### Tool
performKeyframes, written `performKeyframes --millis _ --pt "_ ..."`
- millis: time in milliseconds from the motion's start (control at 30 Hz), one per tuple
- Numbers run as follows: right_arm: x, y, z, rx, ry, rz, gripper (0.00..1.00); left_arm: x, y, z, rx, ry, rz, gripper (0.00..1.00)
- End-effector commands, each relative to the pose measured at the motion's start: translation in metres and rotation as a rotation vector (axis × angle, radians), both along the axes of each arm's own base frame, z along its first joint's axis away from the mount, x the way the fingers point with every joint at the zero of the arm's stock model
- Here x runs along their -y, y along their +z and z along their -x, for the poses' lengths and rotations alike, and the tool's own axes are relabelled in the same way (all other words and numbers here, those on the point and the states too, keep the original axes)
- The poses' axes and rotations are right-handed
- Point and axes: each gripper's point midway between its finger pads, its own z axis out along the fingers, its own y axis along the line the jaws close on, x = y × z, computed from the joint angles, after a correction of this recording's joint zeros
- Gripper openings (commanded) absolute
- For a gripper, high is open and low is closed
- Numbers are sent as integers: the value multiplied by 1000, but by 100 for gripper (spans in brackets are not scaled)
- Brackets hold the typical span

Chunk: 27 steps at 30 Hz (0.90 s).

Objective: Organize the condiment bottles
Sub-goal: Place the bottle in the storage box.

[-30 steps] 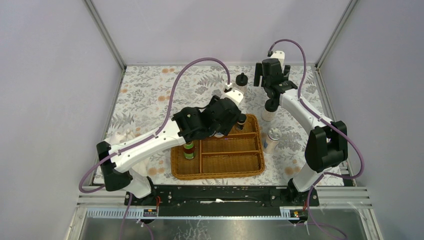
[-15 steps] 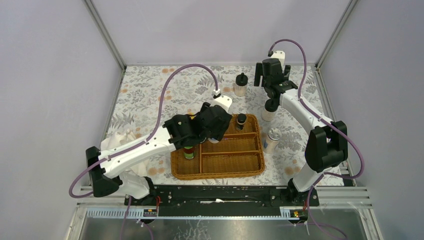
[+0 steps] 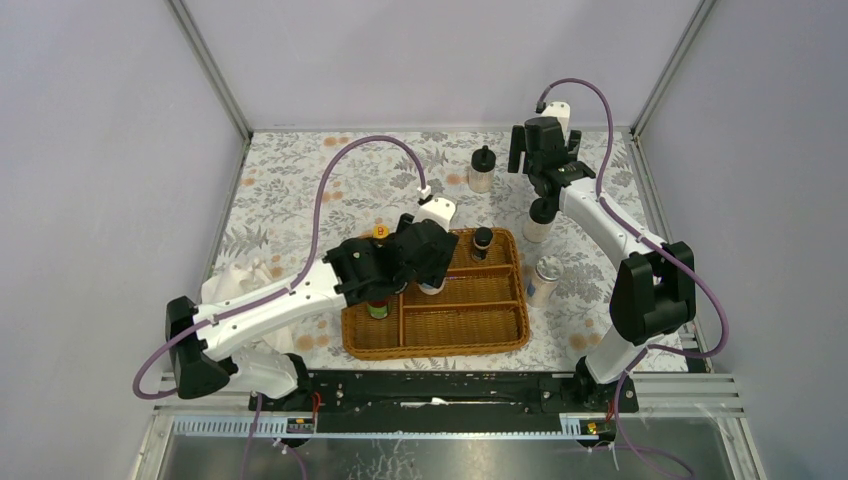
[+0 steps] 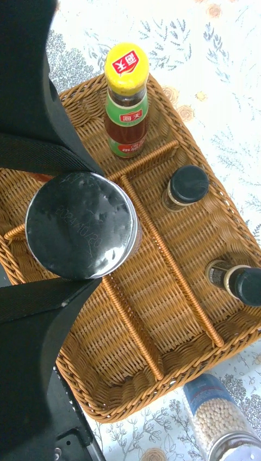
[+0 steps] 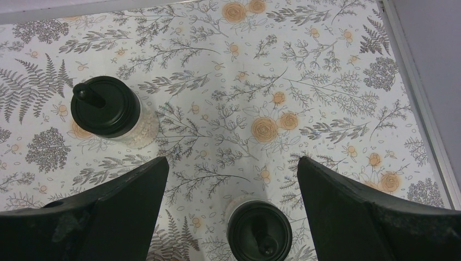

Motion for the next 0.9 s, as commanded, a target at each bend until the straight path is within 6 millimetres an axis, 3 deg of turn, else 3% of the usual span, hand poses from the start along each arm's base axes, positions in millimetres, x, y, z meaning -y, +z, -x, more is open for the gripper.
performKeyframes --millis 0,867 --pt "4 11 -2 40 -10 -6 96 15 15 -5 44 17 117 0" --pt "3 5 -1 31 -6 -8 96 11 -24 -9 42 51 68 0"
